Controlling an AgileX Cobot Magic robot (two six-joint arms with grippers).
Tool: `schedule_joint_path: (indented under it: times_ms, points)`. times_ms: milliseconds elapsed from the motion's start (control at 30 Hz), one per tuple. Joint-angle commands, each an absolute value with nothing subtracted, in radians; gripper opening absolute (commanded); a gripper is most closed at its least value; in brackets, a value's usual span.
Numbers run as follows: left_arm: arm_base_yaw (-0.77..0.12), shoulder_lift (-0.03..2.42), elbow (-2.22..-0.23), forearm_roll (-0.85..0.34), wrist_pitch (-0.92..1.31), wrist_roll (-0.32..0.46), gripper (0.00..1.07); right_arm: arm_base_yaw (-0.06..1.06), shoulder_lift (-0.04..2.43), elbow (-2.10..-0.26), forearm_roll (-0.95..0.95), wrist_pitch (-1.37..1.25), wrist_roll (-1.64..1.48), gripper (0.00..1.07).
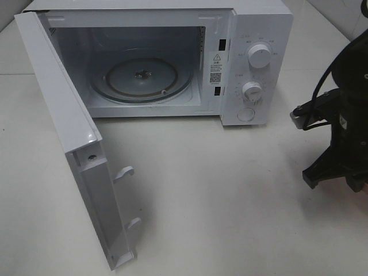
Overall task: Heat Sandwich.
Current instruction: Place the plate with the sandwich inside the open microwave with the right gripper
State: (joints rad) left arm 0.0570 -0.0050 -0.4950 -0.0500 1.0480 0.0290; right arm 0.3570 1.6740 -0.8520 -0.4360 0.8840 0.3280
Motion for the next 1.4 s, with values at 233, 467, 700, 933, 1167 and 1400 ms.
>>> schedule_joint_path:
  times_ms: [233, 467, 700, 933, 1167, 1400]
  points:
    - [0.059, -0.032, -0.493, -0.051, 1.037, 0.028, 0.96, 0.500, 1.663, -0.851, -0.455, 0.951, 0.301, 0.00]
    - [0.059, -0.032, -0.493, -0.051, 1.037, 0.028, 0.96, 0.578, 1.662, -0.851, -0.454, 0.964, 0.279, 0.00]
    - [0.059, -0.032, -0.493, -0.051, 1.037, 0.028, 0.96, 0.661, 1.564, -0.851, -0.450, 0.963, 0.251, 0.00]
    - [0.059, -0.032, -0.493, -0.051, 1.037, 0.028, 0.96, 0.708, 1.494, -0.849, -0.428, 0.971, 0.207, 0.00]
    - [0.059, -0.032, -0.493, -0.051, 1.037, 0.028, 0.96, 0.773, 1.415, -0.780, -0.427, 0.965, 0.155, 0.00]
    - [0.059, -0.032, -0.493, -0.051, 1.037, 0.028, 0.96, 0.835, 1.345, -0.733, -0.400, 0.956, 0.088, 0.00]
